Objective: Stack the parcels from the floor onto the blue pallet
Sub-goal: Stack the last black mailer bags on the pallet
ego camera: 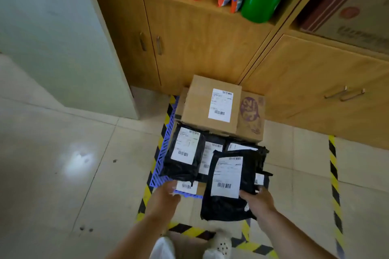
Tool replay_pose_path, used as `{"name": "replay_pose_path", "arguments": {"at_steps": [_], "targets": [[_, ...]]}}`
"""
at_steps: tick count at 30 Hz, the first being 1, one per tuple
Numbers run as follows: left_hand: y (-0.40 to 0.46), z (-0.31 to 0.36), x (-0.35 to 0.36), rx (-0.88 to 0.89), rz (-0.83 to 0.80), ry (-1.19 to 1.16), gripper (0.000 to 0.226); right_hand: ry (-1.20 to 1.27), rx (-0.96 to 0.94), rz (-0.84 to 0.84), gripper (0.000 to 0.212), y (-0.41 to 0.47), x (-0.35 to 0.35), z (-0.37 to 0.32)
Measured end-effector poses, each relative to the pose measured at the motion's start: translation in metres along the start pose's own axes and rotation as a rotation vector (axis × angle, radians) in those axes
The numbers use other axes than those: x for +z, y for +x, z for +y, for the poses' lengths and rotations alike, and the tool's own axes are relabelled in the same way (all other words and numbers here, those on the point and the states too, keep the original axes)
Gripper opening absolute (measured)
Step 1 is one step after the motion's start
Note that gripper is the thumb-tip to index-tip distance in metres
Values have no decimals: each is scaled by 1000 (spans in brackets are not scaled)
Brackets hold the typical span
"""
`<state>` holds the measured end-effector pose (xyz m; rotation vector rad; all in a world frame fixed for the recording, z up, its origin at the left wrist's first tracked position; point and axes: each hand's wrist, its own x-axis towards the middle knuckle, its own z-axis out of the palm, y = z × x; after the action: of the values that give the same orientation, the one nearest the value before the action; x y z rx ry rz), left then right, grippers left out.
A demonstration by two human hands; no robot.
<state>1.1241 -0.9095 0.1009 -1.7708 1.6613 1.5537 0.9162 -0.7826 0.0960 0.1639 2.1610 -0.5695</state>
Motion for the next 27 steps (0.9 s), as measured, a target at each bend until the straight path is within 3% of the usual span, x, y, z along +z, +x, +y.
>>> {"name": "replay_pose_path", "arguments": {"at_steps": [8,12,15,19,21,24,27], "targets": [[139,-35,39,176,135,729,82,-45,-187,34,34,107,71,3],[196,-45,56,444,193,999,105,29,-210,30,43,157,93,15],[230,-52,60,579,185,1122,129,-78,-253,4,56,186,104,31],[256,-51,66,714,132,1230,128,-337,-403,136,86,203,114,47],[257,-53,70,699,105,1215,127,-442,-524,193,99,203,122,52],[266,-56,77,725,115,1224,126,-727,-813,300,89,211,144,57],[273,-63,84,713,98,1244,123,-864,-902,382,83,224,163,56]]}}
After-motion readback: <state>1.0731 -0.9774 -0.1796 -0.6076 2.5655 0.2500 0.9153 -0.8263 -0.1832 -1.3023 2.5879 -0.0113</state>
